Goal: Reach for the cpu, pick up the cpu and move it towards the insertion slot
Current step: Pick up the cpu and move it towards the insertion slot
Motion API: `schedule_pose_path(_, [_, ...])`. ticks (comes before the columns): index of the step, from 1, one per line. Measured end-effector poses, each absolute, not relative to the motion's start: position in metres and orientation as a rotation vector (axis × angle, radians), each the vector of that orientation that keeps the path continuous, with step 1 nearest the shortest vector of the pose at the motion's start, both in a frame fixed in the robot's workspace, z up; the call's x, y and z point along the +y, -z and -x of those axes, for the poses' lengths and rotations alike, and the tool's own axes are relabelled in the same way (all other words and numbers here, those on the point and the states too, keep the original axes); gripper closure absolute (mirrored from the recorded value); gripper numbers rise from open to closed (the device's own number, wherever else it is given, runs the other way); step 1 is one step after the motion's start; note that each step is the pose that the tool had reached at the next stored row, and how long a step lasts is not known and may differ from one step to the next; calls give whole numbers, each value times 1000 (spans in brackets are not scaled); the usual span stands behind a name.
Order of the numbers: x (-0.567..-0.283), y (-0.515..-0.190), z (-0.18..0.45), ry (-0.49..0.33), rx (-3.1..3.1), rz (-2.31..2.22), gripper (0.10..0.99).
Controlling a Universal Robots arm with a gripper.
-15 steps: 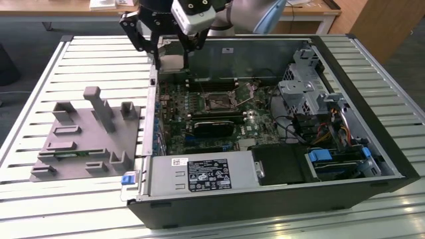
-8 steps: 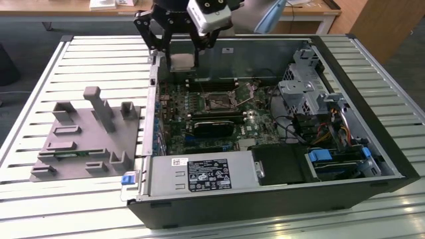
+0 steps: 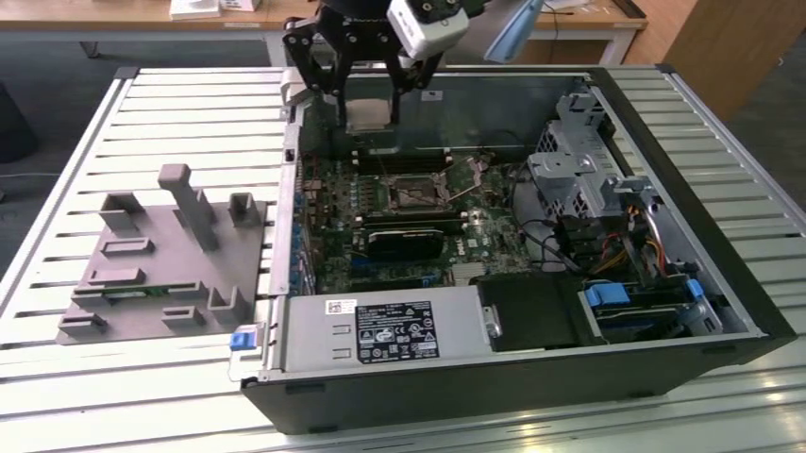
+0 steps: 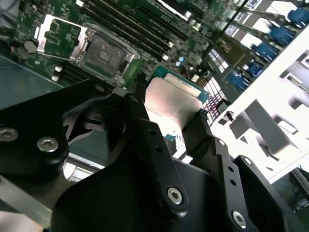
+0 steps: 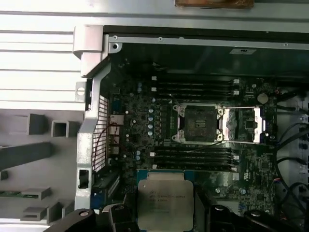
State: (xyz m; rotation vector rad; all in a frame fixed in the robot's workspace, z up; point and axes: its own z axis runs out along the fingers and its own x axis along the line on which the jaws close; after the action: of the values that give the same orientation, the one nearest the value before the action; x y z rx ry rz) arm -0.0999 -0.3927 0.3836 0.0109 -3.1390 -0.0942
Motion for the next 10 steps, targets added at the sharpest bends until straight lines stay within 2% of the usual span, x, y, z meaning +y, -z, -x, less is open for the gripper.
schedule_pose_path(10, [-391, -383, 73, 94, -3139, -4, 541])
